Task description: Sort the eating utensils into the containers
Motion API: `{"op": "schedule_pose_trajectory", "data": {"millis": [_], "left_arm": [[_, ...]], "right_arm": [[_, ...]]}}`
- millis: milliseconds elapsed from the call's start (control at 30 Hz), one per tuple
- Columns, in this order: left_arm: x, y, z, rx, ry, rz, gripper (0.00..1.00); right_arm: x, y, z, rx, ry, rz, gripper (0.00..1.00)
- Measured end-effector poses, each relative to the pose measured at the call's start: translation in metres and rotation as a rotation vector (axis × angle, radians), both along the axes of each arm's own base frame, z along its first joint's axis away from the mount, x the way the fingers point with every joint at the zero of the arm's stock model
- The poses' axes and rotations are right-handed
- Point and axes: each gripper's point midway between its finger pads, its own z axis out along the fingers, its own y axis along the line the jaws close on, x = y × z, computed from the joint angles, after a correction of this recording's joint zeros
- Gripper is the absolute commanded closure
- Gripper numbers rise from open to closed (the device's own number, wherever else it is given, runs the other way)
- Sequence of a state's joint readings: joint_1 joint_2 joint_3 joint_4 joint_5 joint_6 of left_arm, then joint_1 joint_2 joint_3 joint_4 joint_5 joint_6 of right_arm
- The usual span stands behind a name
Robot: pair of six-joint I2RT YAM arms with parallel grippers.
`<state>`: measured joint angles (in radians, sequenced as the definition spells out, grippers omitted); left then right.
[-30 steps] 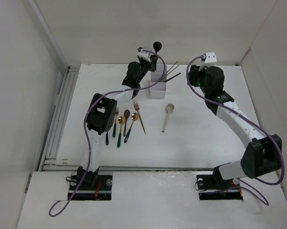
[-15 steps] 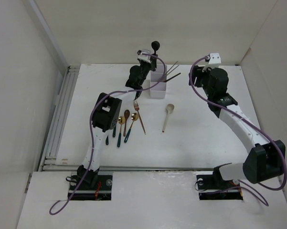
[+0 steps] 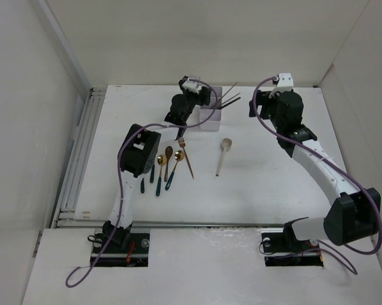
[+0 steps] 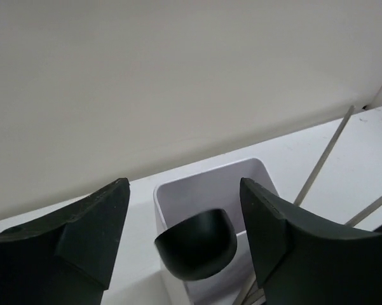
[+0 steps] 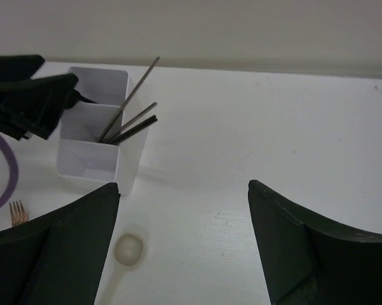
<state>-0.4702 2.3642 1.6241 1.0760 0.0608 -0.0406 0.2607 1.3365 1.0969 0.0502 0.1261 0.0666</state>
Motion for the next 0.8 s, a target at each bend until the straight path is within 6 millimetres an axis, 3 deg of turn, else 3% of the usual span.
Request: {"op": "schedule_pose_trajectory", "data": {"millis": [100, 200, 300, 367, 467, 533, 567, 800], "left_arm": [[-0.014, 0.009, 0.021, 0.027, -0.012, 0.011, 0.28], [-0.034, 0.029, 0.073, 0.033, -0.055, 0.057, 0.26], [-0.064, 0.061, 0.139, 0.012, -0.11, 0.144, 0.25], [-0.084, 0.086, 0.172, -0.001, -0.119, 0.216, 0.25], [-0.118, 0.124, 0.198, 0.0, -0.09, 0.302, 0.25], [-0.14, 0.148, 0.192, 0.02, -0.045, 0.342, 0.25], [-0.151, 0.161, 0.178, 0.04, -0.005, 0.36, 0.25], [-0.217, 0.235, 0.052, 0.142, 0.35, 0.455, 0.24]], "right_arm": [[-0.002, 0.0, -0.014, 0.024, 0.057, -0.016, 0.14], [0.001, 0.01, -0.04, 0.059, 0.137, -0.015, 0.18], [0.003, 0.036, -0.08, 0.081, 0.25, 0.017, 0.18], [0.002, 0.057, -0.111, 0.105, 0.338, 0.038, 0.19], [-0.006, 0.081, -0.151, 0.136, 0.457, 0.051, 0.24], [-0.012, 0.092, -0.171, 0.15, 0.521, 0.048, 0.27], [-0.014, 0.096, -0.179, 0.156, 0.549, 0.044, 0.29], [-0.03, 0.105, -0.22, 0.14, 0.696, -0.035, 0.41]]}}
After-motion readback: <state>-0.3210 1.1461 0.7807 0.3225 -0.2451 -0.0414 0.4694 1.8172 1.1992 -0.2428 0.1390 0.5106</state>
